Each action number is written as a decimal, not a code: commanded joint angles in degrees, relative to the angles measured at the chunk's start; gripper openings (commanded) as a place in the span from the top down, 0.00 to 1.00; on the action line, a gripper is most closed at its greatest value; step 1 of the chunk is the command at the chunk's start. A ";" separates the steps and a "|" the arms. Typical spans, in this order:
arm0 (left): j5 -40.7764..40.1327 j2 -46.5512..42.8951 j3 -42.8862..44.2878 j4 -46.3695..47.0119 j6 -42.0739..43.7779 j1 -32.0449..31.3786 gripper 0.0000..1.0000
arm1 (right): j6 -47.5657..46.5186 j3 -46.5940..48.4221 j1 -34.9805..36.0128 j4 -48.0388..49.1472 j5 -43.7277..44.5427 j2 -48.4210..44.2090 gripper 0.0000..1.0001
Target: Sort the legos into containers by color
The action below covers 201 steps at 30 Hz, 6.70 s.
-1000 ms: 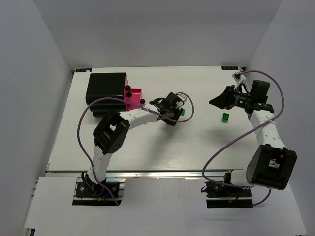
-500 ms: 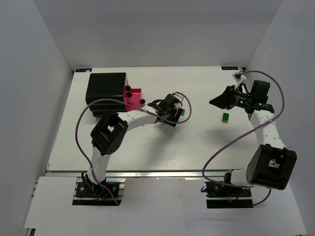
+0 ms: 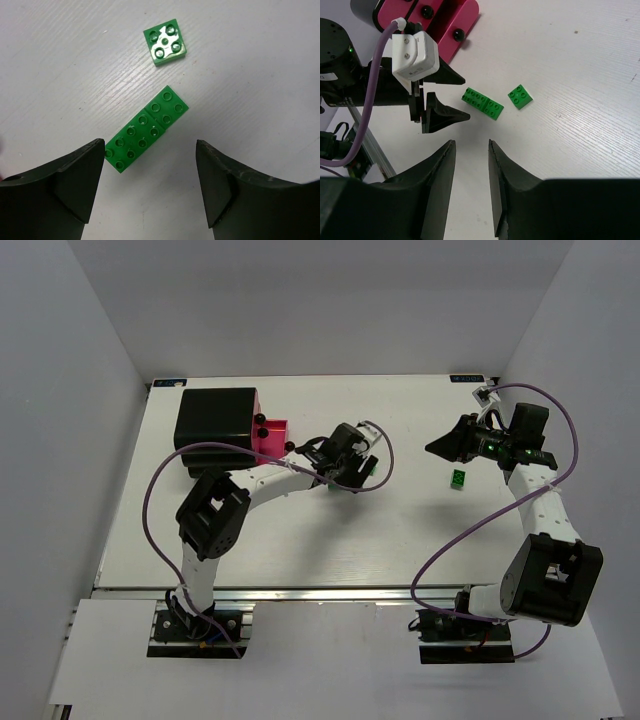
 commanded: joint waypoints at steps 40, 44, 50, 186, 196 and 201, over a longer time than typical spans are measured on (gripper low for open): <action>9.83 7.49 6.75 -9.25 16.81 2.47 0.33 | 0.50 1.56 -1.26 0.51 -2.84 -0.13 0.62; 11.41 6.79 5.96 -9.52 16.72 2.47 0.29 | 0.59 1.47 -1.26 0.51 -2.92 -0.04 0.62; 13.26 6.79 5.25 -10.39 16.63 2.99 0.29 | 0.76 1.47 -1.34 0.51 -3.01 -0.22 0.62; -8.94 -32.78 -22.44 -4.42 2.84 2.81 0.84 | 1.47 8.68 28.28 -6.88 9.47 14.11 1.00; -30.58 -11.70 -4.27 -10.92 -0.59 9.94 0.82 | 1.47 5.86 25.20 -5.56 6.39 9.45 1.00; -38.13 -3.68 4.27 -15.40 -0.51 10.55 0.77 | 1.47 5.51 23.88 -5.38 4.20 8.49 1.00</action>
